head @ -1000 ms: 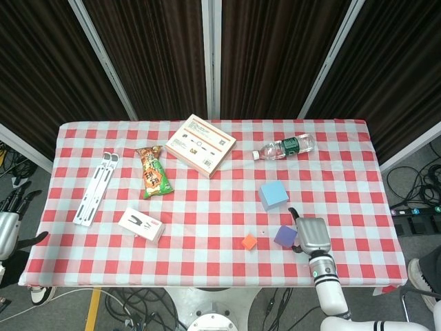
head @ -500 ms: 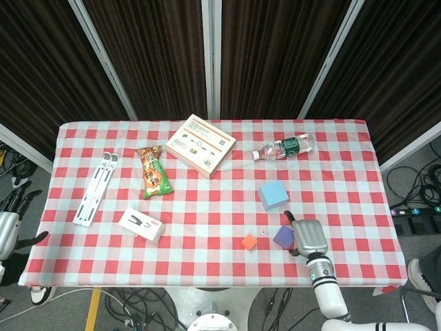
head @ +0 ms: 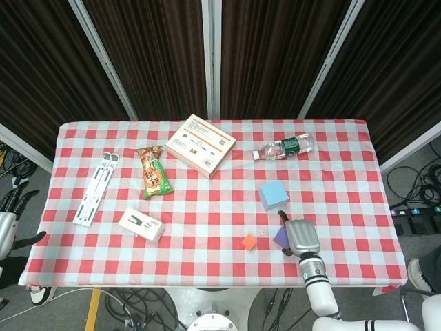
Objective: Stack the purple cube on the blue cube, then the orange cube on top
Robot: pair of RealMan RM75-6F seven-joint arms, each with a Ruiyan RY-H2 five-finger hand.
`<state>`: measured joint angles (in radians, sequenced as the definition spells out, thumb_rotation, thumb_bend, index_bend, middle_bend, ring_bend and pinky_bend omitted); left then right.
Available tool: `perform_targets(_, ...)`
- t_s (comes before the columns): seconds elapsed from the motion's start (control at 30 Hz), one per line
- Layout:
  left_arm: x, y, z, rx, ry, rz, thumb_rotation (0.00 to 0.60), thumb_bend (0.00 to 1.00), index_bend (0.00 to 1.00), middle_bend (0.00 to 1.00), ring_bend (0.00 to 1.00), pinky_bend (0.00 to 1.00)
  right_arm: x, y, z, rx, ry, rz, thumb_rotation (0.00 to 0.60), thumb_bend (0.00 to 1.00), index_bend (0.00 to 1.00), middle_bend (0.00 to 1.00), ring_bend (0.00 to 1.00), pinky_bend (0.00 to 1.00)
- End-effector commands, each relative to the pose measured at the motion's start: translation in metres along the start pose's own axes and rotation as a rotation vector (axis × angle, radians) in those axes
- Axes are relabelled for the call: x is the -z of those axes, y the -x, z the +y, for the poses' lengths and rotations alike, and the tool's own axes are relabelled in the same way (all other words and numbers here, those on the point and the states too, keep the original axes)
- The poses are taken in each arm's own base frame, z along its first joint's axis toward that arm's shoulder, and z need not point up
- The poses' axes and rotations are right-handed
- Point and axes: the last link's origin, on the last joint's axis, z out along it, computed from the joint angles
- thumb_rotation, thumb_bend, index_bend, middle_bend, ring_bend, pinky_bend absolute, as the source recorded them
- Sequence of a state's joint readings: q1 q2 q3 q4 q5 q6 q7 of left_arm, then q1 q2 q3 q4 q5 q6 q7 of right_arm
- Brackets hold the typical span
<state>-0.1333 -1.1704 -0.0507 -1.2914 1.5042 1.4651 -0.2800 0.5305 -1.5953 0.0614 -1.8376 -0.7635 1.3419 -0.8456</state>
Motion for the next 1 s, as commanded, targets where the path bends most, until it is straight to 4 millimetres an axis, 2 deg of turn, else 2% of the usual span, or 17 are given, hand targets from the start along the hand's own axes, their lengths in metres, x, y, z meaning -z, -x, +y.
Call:
perform_targets(0.03, 0.0, 0.0, -0.001, 0.001, 0.0, 0.001, 0.6, 0.05, 0.22, 0.14, 0.13, 0.27, -0.001, -0.003, 0.004, 0.013, 0.014, 0.011, 0.6, 0.0, 0.14, 1.0, 1.0, 1.0)
perform_targets(0.73, 0.002, 0.002, 0.0, -0.007, 0.0, -0.003, 0.6, 0.05, 0.22, 0.14, 0.13, 0.27, -0.011, -0.018, 0.031, 0.022, 0.041, 0.014, 0.6, 0.01, 0.13, 1.0, 1.0, 1.0)
perform_targets(1.0, 0.001, 0.002, 0.001, -0.008, 0.003, -0.002, 0.6, 0.05, 0.22, 0.14, 0.13, 0.27, -0.005, -0.016, 0.029, 0.015, 0.021, -0.01, 0.6, 0.03, 0.23, 1.0, 1.0, 1.0)
